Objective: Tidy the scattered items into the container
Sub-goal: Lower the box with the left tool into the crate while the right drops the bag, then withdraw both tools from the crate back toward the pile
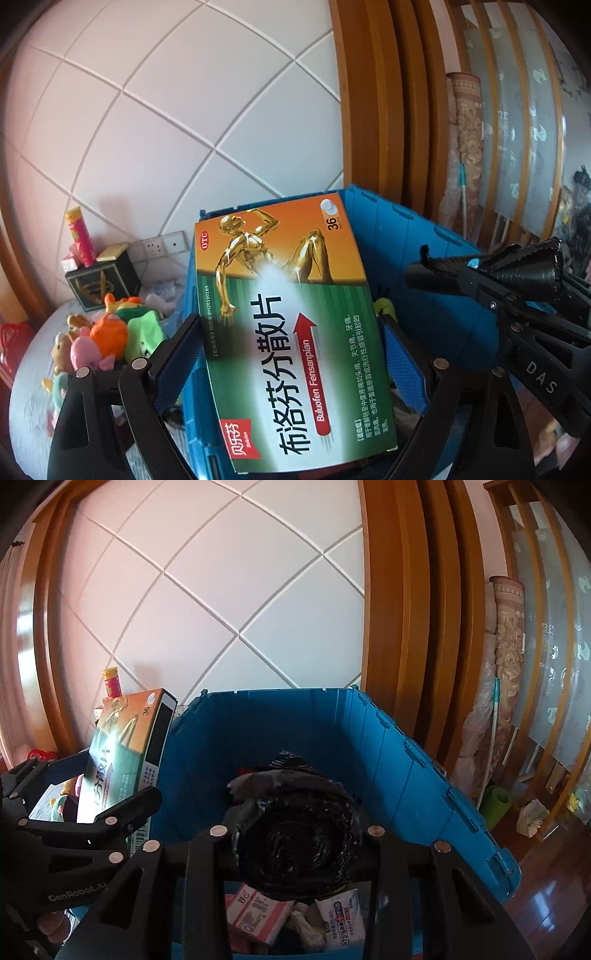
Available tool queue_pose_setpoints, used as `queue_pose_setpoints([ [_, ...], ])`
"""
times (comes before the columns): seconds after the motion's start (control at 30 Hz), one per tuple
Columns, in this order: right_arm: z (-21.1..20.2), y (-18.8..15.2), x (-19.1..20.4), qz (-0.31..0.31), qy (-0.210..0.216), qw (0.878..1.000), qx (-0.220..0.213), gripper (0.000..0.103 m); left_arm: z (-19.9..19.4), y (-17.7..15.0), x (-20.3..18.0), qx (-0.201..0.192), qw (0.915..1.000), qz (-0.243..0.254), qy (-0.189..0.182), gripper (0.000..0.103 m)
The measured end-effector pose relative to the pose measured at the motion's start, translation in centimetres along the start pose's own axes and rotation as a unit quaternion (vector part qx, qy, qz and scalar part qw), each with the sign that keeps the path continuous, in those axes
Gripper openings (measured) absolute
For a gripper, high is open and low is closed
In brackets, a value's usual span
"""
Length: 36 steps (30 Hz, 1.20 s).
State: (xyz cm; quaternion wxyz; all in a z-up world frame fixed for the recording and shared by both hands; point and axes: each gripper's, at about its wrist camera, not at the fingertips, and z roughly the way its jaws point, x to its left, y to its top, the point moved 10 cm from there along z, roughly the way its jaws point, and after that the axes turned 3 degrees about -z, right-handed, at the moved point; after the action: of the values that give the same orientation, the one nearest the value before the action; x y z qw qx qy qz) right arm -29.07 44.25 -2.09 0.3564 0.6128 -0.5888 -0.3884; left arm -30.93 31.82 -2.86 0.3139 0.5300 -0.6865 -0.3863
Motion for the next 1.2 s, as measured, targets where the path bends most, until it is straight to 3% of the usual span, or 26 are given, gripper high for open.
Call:
queue_pose_setpoints([
  [0.37, 1.1, -1.4, -1.6, 0.004, 0.008, 1.000, 0.018, 0.036, 0.7, -2.6, -0.6, 0.034, 0.9989, 0.000, 0.032, 0.094],
  [0.43, 0.7, -1.0, -1.9, 0.004, -0.003, 1.000, 0.012, 0.054, 0.5, -2.7, -0.4, 0.034, 0.9988, -0.002, 0.035, 0.099],
  [0.47, 0.6, -0.8, -2.1, 0.003, -0.008, 1.000, 0.009, 0.076, 0.3, -2.8, -0.4, 0.033, 0.9988, -0.003, 0.037, 0.099],
  [0.5, 0.3, -0.7, -2.2, 0.001, -0.014, 1.000, 0.004, 0.089, 0.2, -2.8, -0.4, 0.032, 0.9988, -0.004, 0.037, 0.099],
  [0.67, -0.9, -0.6, -2.6, 0.004, -0.017, 1.000, -0.007, 0.090, -0.3, -3.3, -0.2, 0.034, 0.9985, -0.005, 0.042, 0.101],
  [0.8, -1.2, -1.0, -3.0, 0.004, -0.021, 1.000, -0.005, 0.103, -1.0, -3.5, -0.1, 0.029, 0.9987, -0.005, 0.042, 0.101],
  [1.2, -1.4, -1.3, -1.5, -0.009, -0.016, 1.000, -0.002, 0.103, -2.8, -3.6, 1.8, 0.015, 0.9974, -0.018, 0.068, 0.102],
])
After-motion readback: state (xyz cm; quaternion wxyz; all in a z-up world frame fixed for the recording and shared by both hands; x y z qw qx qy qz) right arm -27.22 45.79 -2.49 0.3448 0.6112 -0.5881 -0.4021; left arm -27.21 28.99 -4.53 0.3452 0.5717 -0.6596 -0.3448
